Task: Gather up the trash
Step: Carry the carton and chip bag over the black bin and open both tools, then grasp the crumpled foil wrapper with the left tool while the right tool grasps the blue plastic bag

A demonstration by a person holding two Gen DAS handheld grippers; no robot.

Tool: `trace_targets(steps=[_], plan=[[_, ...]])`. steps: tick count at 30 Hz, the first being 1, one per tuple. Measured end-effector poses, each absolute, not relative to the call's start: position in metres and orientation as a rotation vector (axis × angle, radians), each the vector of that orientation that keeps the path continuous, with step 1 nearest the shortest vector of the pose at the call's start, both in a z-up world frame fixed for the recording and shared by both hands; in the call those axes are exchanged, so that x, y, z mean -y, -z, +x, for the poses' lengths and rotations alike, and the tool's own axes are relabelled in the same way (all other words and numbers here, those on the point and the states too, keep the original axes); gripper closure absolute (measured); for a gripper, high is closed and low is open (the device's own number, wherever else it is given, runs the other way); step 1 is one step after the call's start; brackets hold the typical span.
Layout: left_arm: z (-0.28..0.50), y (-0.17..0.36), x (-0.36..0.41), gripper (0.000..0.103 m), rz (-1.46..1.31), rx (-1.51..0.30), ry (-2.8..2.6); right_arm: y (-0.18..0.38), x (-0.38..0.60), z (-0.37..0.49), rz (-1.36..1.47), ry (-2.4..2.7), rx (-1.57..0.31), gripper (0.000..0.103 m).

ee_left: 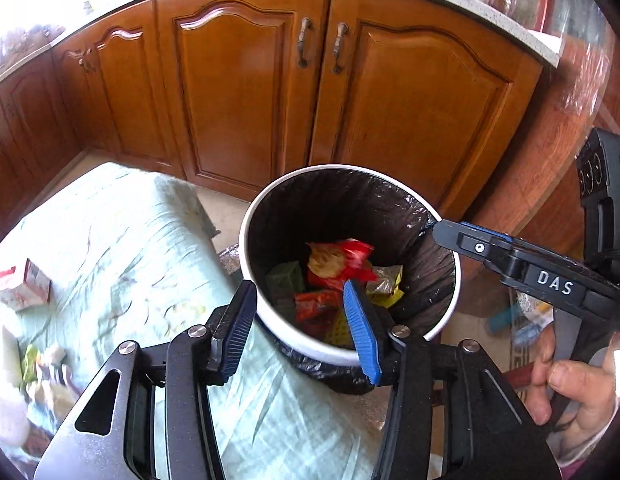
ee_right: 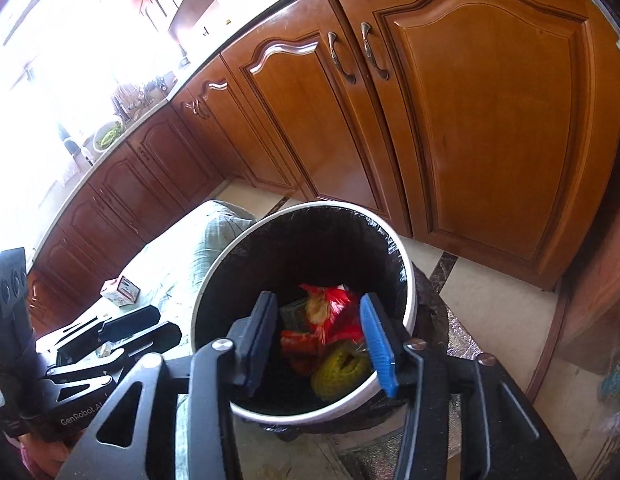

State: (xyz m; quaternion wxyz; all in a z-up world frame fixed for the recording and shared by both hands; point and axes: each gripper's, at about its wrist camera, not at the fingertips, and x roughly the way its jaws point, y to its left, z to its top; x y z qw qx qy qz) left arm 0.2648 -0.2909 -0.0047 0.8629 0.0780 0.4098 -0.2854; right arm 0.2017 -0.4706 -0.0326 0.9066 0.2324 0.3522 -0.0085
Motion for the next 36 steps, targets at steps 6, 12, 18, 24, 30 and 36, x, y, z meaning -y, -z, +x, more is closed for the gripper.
trace_targets(steps=[6, 12, 18, 24, 30, 36], plan=[[0.237, 0.009, 0.246, 0.054, 0.067, -0.843, 0.551, 0.031, 0.447, 0.178, 0.518, -0.019, -0.678, 0.026], [0.214, 0.015, 0.199, 0.053, 0.001, -0.841, 0.487, 0.031, 0.409, 0.161, 0.517, -0.077, -0.669, 0.025], [0.191, 0.018, 0.154, 0.053, -0.026, -0.822, 0.424, 0.032, 0.371, 0.152, 0.5, -0.141, -0.684, 0.024], [0.175, 0.024, 0.104, 0.053, -0.088, -0.831, 0.373, 0.039, 0.335, 0.15, 0.474, -0.203, -0.727, 0.023], [0.158, 0.025, 0.065, 0.053, -0.126, -0.815, 0.297, 0.044, 0.297, 0.155, 0.416, -0.239, -0.747, 0.02], [0.149, 0.028, 0.03, 0.052, -0.163, -0.805, 0.226, 0.048, 0.258, 0.163, 0.358, -0.303, -0.758, 0.018]])
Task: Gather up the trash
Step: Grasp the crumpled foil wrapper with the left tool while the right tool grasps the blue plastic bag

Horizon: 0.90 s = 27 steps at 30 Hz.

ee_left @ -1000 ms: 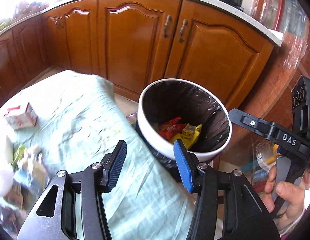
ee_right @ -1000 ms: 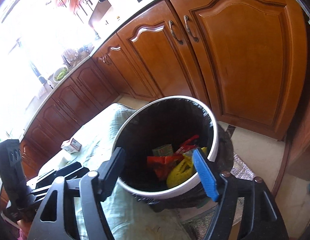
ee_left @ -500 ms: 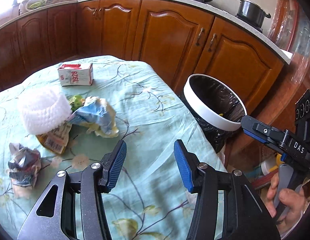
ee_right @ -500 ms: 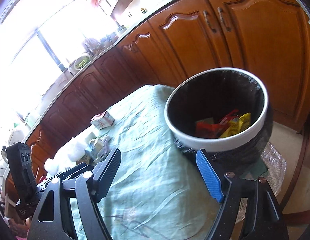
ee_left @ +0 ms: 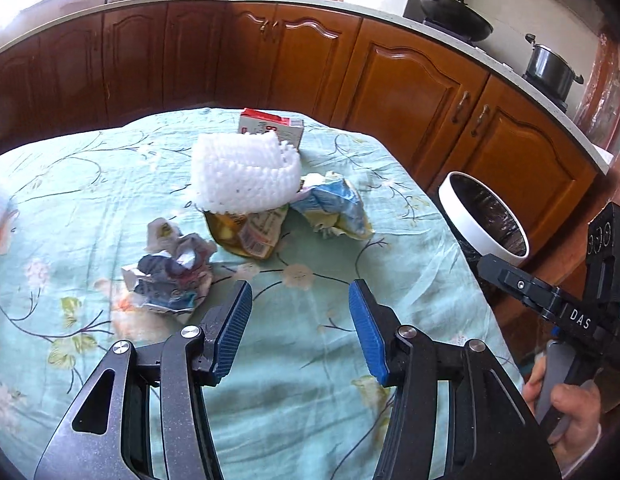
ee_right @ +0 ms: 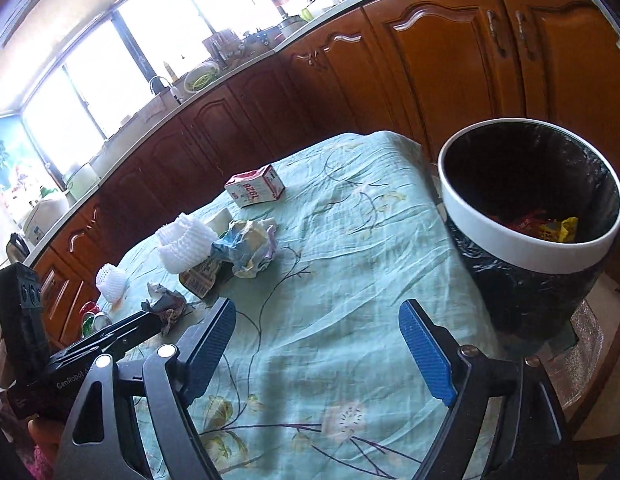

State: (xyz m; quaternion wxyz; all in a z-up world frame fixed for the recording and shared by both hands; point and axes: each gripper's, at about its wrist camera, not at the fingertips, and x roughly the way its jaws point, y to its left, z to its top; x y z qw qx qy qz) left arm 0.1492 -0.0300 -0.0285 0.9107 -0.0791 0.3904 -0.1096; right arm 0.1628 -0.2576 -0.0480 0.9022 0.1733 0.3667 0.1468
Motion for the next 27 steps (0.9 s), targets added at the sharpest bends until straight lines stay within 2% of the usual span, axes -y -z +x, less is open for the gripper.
trace_targets(steps=[12, 17, 21, 27], plan=[[0.153, 0.027, -0.007, 0.052, -0.18, -0.787, 0.142, 0.05, 0.222, 0.197, 0.37, -0.399, -0.806, 0.018], [0.162, 0.025, -0.019, 0.044, -0.151, -0.77, 0.084, 0.051, 0.211, 0.217, 0.362, -0.413, -0.812, 0.019], [0.177, 0.038, -0.028, 0.042, -0.147, -0.809, 0.062, 0.057, 0.204, 0.236, 0.365, -0.415, -0.83, 0.019], [0.195, 0.059, -0.034, 0.042, -0.161, -0.866, 0.067, 0.073, 0.192, 0.264, 0.411, -0.437, -0.875, 0.029]])
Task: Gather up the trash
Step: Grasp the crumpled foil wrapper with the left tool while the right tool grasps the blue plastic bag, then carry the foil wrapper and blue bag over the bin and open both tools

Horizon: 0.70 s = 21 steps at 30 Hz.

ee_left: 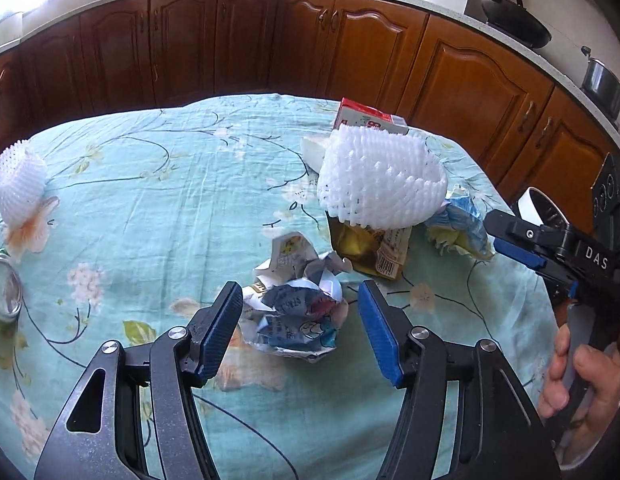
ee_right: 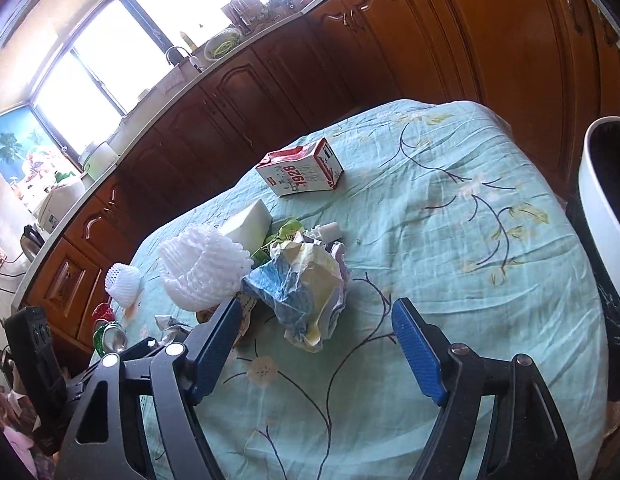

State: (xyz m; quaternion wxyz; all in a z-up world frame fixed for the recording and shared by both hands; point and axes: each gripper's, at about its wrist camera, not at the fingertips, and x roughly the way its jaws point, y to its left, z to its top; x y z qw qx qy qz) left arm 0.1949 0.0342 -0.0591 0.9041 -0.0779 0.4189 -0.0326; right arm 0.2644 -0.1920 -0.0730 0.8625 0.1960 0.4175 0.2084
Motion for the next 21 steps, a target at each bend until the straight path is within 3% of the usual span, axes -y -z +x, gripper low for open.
trace_targets(steps=[3, 5, 11, 21], plan=[[0.198, 0.064, -0.033, 0.045, -0.161, -0.869, 0.075, 0.08, 0.187, 0.271, 0.429, -0.453, -0.891, 0.049], [0.198, 0.065, -0.032, 0.07, -0.162, -0.869, 0.087, 0.081, 0.185, 0.269, 0.405, -0.436, -0.89, 0.081], [0.187, 0.06, -0.029, 0.077, -0.163, -0.858, 0.123, 0.071, 0.194, 0.25, 0.38, -0.443, -0.854, 0.084], [0.158, 0.029, 0.006, 0.078, -0.147, -0.805, 0.251, 0.051, 0.233, 0.202, 0.363, -0.405, -0.802, 0.084]])
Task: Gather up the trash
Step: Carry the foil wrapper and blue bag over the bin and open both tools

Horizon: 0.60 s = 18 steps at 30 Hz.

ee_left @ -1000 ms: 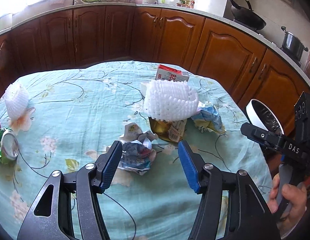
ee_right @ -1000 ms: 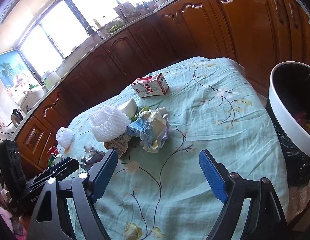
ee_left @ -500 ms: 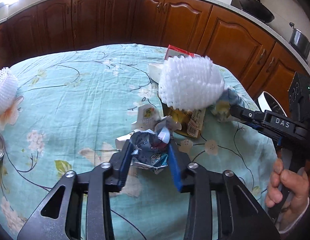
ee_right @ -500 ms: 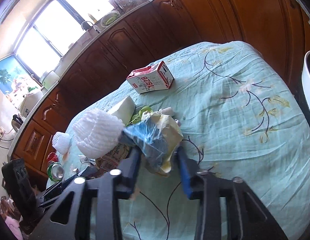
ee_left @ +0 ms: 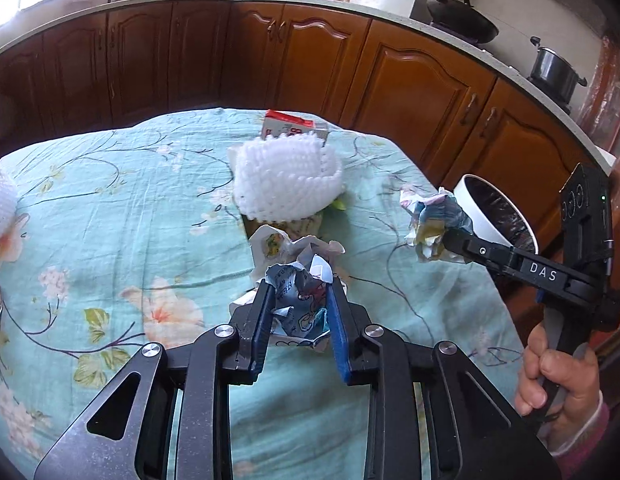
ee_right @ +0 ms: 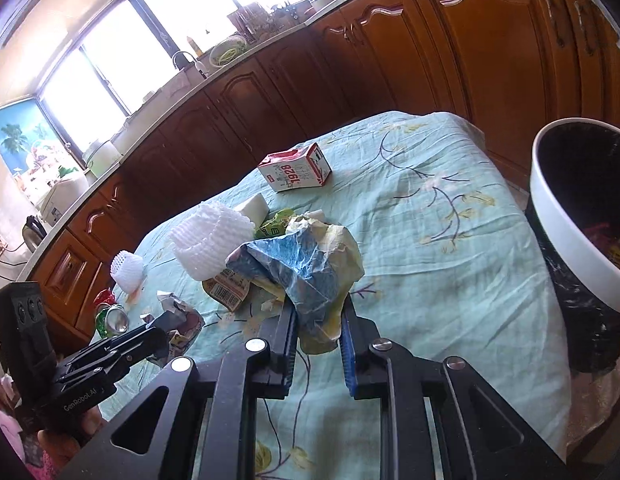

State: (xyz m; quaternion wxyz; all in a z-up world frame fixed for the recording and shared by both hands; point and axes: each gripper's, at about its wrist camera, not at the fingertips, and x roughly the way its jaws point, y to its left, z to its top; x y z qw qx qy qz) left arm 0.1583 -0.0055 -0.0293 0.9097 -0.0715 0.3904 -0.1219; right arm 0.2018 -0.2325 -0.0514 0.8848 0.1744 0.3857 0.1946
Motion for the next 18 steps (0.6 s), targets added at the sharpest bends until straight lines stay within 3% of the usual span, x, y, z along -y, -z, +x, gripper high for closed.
trace_targets(steps=[18], plan=[[0.173, 0.02, 0.1, 0.078, -0.043, -0.81, 0.449, 0.035, 0.317, 0.157, 0.378, -0.23, -0.738, 0.084]])
